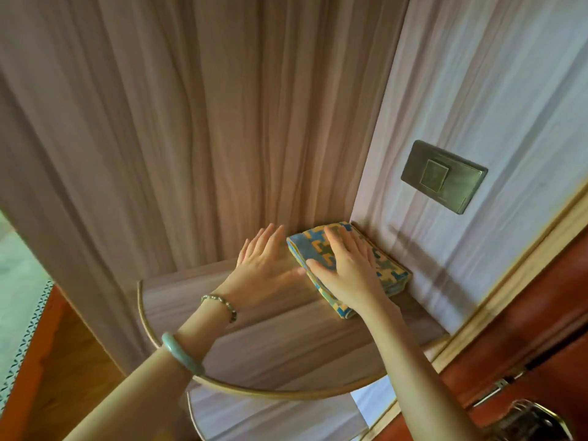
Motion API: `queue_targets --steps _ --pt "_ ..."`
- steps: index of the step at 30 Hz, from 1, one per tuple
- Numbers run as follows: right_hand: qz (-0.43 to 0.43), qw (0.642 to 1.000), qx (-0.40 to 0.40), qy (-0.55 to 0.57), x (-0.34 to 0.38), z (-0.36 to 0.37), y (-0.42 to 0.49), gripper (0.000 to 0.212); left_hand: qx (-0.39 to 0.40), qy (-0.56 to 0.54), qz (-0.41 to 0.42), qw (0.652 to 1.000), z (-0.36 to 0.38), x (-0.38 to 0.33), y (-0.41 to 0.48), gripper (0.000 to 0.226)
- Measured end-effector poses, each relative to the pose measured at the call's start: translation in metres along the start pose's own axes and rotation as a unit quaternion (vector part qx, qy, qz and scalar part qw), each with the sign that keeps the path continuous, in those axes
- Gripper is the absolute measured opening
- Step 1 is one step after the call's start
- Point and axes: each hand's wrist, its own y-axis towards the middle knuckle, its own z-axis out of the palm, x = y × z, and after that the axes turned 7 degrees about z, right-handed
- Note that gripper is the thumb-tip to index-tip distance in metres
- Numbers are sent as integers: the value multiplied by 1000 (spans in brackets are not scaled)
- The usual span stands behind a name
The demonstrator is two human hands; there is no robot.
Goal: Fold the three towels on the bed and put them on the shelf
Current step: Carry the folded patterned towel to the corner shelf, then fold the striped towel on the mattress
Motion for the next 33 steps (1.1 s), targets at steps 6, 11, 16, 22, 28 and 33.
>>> queue_targets --steps 6,11,16,22,28,33 --pt "-105 989 31 102 138 16 -43 79 -80 -162 -42 983 -93 51 -109 102" --pt "-186 958 64 210 262 49 -97 77 -164 -187 -109 962 -169 97 -232 103" --pt "-263 914 148 273 381 93 -153 78 -261 -158 -168 937 -235 144 -356 111" --pt "-257 844 270 387 486 154 -209 92 -350 -131 -221 901 -292 182 -486 103" --pt "-248 792 345 438 535 200 -233 99 -410 -145 -239 868 -320 216 -558 97" --pt "-237 791 360 434 553 233 -216 100 -417 -163 -251 858 -323 256 -562 102"
